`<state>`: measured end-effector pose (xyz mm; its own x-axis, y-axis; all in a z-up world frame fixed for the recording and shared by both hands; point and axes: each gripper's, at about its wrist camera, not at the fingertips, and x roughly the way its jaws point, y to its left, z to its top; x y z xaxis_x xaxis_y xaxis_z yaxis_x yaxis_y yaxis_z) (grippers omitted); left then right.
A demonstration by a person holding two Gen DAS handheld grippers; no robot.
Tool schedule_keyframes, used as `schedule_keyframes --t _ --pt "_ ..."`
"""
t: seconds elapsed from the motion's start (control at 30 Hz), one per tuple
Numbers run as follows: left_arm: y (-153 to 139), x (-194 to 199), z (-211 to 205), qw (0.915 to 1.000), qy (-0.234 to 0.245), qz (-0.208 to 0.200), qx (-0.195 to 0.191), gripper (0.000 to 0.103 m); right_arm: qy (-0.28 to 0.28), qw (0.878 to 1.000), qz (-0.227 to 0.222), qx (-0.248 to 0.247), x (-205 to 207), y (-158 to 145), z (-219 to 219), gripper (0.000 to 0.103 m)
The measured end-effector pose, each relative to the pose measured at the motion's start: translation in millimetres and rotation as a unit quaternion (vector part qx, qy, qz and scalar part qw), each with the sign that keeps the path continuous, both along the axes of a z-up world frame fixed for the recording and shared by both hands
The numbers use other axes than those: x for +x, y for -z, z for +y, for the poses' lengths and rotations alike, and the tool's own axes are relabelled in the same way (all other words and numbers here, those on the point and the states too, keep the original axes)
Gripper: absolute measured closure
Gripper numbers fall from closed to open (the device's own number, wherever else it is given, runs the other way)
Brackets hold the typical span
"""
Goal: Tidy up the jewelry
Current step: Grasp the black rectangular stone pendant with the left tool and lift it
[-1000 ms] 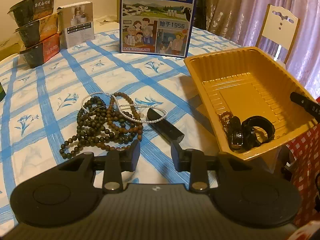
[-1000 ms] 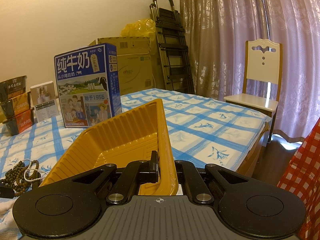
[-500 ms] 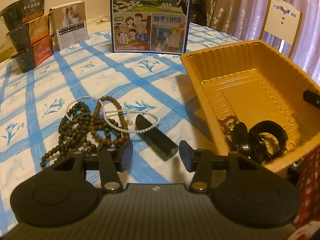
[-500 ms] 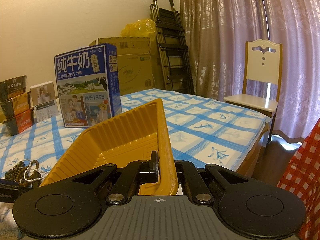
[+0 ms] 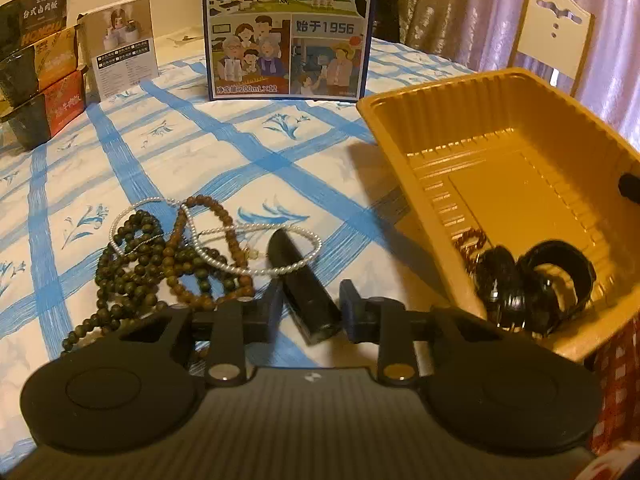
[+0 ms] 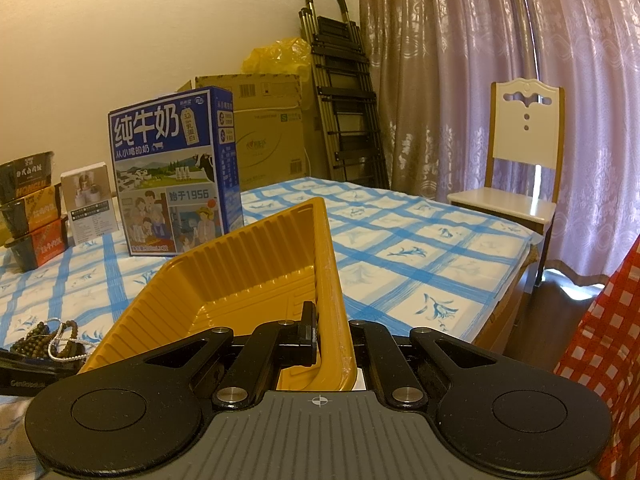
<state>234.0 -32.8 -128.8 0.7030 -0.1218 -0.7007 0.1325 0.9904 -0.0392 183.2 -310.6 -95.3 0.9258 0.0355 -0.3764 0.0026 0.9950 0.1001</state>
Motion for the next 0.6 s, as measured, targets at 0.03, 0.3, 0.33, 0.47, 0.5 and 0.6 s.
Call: schedule_keyframes --t 0.03,0.3,0.33,0.47,0.5,0.6 --pt "-0.3 -1.9 1.4 1.0000 0.005 0.001 0.003 0.080 0.000 1.000 0.000 0.000 0.0 0.0 0.1 0.099" --pt "-6.7 -36.6 14.0 0.9988 0.040 0.021 0.017 0.083 0.000 1.000 0.000 0.000 -0.1 -1.4 1.4 0.099" --pt "-7.3 -41.4 14.8 0.9987 0.042 0.025 0.017 0.083 0.000 1.000 0.000 0.001 0.0 -1.2 0.8 0.099" --pt "-8.2 -47.5 16.0 0.9987 0.038 0.032 0.013 0.080 0.000 1.000 0.000 0.001 0.0 -1.3 0.9 0.099" --pt "-8.0 -46.3 15.7 0.9987 0.037 0.031 0.012 0.078 0.000 1.000 0.000 0.000 0.0 -1.4 1.3 0.099" --pt "-6.6 -39.8 12.2 0.9988 0.036 0.028 0.018 0.072 -0.001 1.000 0.000 0.000 0.0 -1.3 1.2 0.099"
